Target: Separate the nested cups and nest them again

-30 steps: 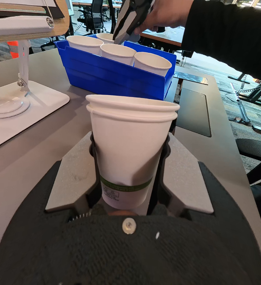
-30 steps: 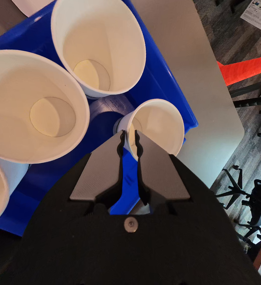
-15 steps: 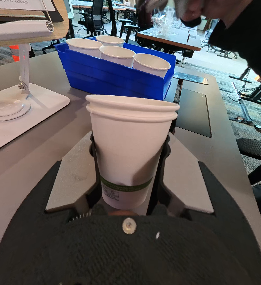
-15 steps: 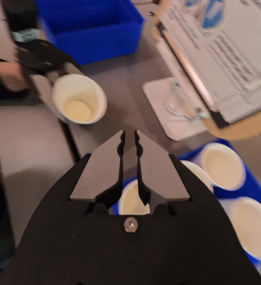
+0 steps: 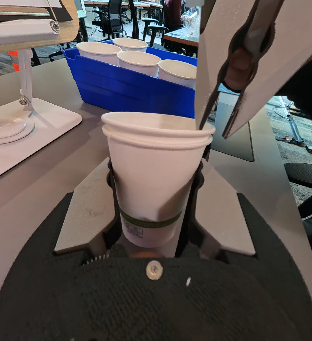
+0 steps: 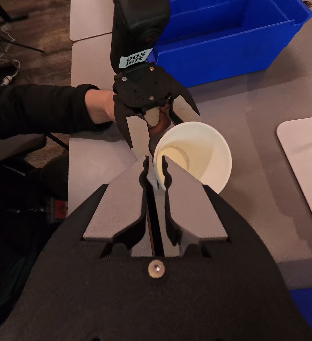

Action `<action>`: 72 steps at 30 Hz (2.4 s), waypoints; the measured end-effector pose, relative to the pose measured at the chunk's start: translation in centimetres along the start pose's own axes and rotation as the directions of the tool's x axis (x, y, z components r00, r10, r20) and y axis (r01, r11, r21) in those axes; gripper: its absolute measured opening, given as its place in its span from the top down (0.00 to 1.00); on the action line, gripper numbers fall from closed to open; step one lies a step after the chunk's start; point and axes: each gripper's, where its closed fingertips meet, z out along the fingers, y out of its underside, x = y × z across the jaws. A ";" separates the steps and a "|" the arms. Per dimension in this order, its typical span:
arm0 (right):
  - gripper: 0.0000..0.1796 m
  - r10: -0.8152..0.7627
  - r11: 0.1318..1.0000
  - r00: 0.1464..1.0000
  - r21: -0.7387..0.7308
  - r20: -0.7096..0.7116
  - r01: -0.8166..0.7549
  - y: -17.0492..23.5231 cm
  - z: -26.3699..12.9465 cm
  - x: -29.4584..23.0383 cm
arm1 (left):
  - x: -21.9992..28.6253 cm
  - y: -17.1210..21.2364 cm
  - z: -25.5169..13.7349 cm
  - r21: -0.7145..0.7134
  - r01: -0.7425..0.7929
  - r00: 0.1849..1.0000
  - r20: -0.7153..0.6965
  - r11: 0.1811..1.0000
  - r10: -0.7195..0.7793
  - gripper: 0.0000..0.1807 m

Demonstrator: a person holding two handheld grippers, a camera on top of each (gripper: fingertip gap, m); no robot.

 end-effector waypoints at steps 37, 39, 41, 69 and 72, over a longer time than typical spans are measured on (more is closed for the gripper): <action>1.00 0.088 0.973 0.634 -0.071 -0.769 -0.221 12.7 -26.4 13.8 | -0.4 -0.6 -0.6 0.031 0.013 1.000 0.022 0.999 -0.014 0.51; 1.00 0.031 0.955 0.620 -0.160 -0.784 -0.250 14.9 -25.7 14.8 | -0.5 -0.6 -0.6 0.032 0.018 1.000 0.023 0.999 -0.019 0.51; 1.00 -0.025 0.931 0.618 -0.243 -0.786 -0.272 16.6 -25.0 15.5 | -0.7 -0.5 -0.6 0.033 0.022 0.999 0.022 0.999 -0.023 0.51; 0.91 0.019 1.000 0.970 -0.004 -0.243 -0.021 1.8 -6.8 1.7 | 0.6 -0.5 -0.2 0.025 -0.023 1.000 -0.012 0.999 0.024 0.52; 0.91 0.014 1.000 0.980 -0.024 -0.196 -0.019 0.9 -3.2 0.1 | 0.6 -0.5 -0.2 0.025 -0.030 0.999 -0.011 0.999 0.030 0.52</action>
